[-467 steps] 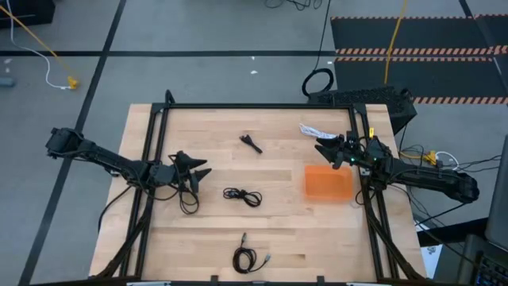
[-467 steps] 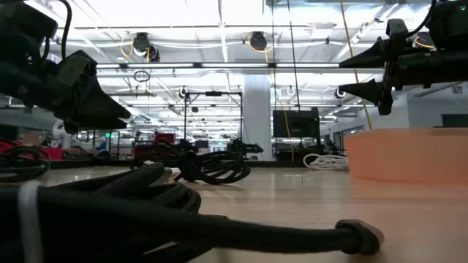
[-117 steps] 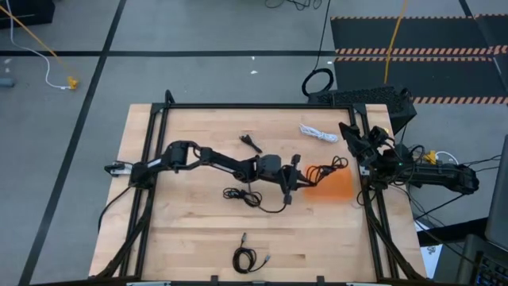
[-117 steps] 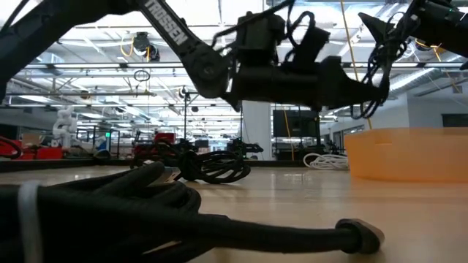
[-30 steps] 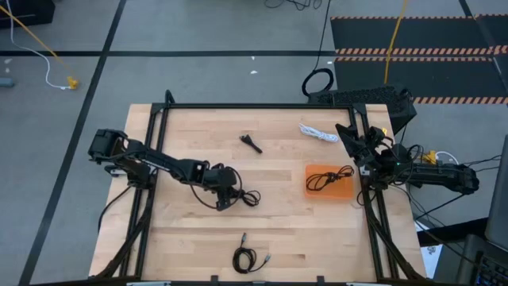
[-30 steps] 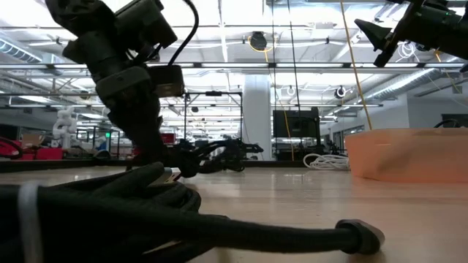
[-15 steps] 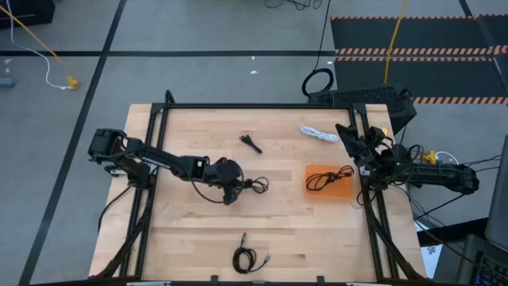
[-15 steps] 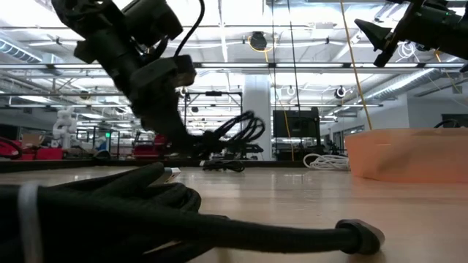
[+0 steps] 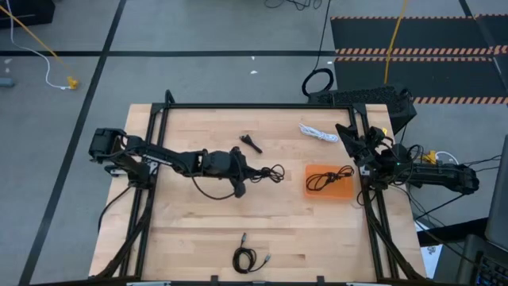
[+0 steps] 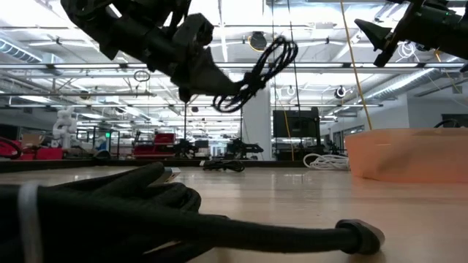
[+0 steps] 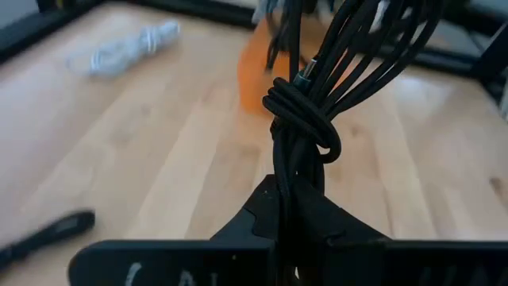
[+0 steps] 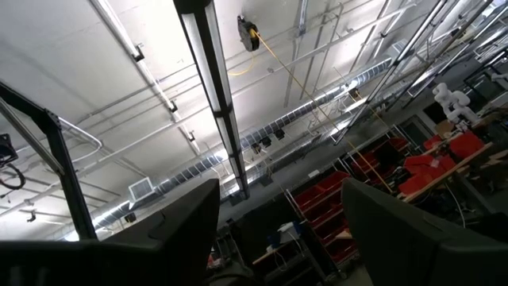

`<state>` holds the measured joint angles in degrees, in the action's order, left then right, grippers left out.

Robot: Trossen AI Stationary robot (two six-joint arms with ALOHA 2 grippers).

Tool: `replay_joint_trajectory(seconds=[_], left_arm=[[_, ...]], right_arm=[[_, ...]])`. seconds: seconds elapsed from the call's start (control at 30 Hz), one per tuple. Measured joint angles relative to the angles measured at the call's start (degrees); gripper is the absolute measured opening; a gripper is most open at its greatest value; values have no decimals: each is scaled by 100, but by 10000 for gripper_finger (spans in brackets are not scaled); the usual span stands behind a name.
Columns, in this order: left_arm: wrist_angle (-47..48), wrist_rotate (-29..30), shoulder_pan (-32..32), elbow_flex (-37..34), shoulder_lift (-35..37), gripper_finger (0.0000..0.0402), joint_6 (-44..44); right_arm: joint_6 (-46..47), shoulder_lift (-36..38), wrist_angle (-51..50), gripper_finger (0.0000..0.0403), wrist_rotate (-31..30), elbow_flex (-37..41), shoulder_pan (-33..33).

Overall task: Pick and place USB-C Cables
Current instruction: Put the middle black charger cable into the orange bin

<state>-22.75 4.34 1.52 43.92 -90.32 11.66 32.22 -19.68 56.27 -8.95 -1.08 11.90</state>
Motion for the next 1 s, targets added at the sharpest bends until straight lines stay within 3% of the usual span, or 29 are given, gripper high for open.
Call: replay_joint_trajectory(seconds=[0.37,0.5,0.77,1.0], left_arm=[[-1088,131,-17,2,-37,10,-215],[-1284,133,-28,2,-37,10,-243],[-1498,135,-26,2,-39,10,-212],[-1476,136,-26,2,-39,19,-238]], right_arm=[[24,2,52,256,0,0,0],[537,2,2,256,-22,0,0],[326,-36,-289,256,-431,0,0],[462,-39,-278,256,-439,0,0]])
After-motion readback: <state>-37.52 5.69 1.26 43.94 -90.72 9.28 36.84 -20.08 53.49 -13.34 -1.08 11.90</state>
